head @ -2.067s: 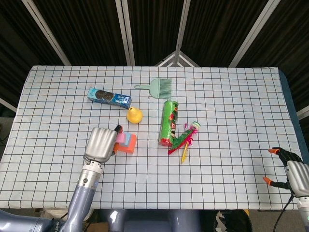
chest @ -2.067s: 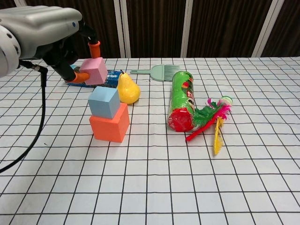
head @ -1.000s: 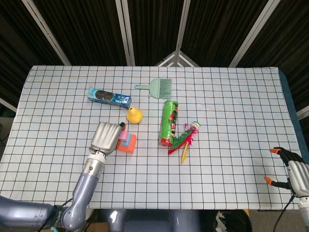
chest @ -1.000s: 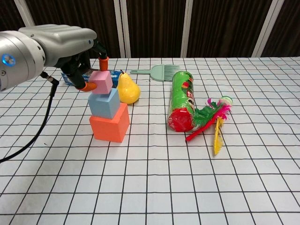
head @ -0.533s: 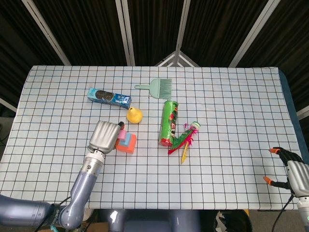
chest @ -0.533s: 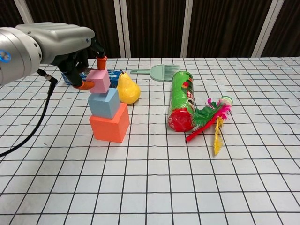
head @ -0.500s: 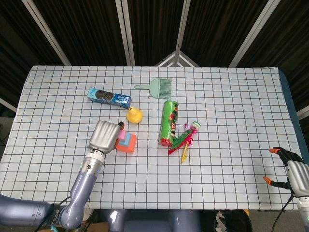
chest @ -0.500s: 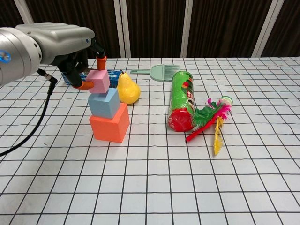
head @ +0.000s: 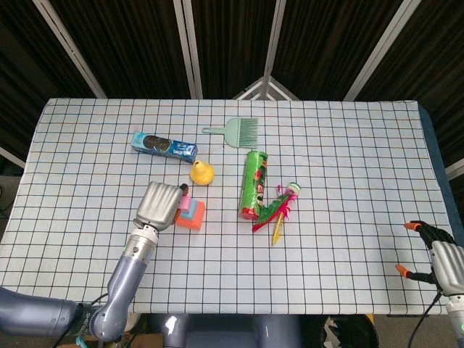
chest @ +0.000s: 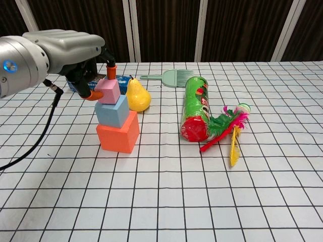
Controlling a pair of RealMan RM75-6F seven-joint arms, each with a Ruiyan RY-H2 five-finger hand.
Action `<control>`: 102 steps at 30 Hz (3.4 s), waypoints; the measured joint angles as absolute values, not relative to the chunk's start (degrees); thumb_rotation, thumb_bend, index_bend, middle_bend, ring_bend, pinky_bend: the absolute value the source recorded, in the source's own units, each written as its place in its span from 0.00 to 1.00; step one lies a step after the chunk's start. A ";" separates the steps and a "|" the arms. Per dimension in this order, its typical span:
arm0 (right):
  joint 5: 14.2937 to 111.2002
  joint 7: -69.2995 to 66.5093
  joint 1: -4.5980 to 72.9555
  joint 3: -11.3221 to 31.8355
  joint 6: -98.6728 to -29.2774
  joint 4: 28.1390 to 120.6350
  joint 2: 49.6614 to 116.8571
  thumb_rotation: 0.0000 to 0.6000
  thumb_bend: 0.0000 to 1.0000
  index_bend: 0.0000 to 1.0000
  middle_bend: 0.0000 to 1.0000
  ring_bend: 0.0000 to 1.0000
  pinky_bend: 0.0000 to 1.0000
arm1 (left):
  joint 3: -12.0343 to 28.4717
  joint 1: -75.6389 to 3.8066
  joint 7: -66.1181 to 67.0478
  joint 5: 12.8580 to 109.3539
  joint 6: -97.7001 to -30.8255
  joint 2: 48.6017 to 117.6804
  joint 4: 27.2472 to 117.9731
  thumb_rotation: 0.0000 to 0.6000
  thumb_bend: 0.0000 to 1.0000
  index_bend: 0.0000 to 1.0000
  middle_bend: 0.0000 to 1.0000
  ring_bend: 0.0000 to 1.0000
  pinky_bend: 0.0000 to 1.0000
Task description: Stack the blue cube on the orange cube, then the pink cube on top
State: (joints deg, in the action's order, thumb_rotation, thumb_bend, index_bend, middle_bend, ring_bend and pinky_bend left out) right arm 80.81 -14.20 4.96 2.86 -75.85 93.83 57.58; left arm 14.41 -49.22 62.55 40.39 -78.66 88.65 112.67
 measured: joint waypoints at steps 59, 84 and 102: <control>80.41 -14.22 4.89 2.90 -75.43 94.43 57.08 1.00 0.17 0.25 0.20 0.19 0.16 | 10.91 -52.16 62.06 38.83 -80.81 88.36 113.27 1.00 0.37 0.34 0.83 0.70 0.85; 80.25 -13.99 4.57 2.97 -75.96 94.82 56.66 1.00 0.17 0.25 0.20 0.19 0.16 | 9.55 -49.85 61.27 46.14 -86.02 81.58 125.56 1.00 0.37 0.27 0.77 0.64 0.80; 79.75 -11.27 4.39 3.39 -76.96 94.83 57.44 1.00 0.17 0.25 0.20 0.19 0.11 | -12.94 -26.31 29.74 77.69 -94.71 64.85 119.88 1.00 0.37 0.17 0.18 0.09 0.18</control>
State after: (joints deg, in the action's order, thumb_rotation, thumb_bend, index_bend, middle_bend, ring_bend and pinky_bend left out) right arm 79.75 -11.27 4.39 3.39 -76.96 94.83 57.44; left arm -12.94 -26.31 29.74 77.69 -94.71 64.85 119.88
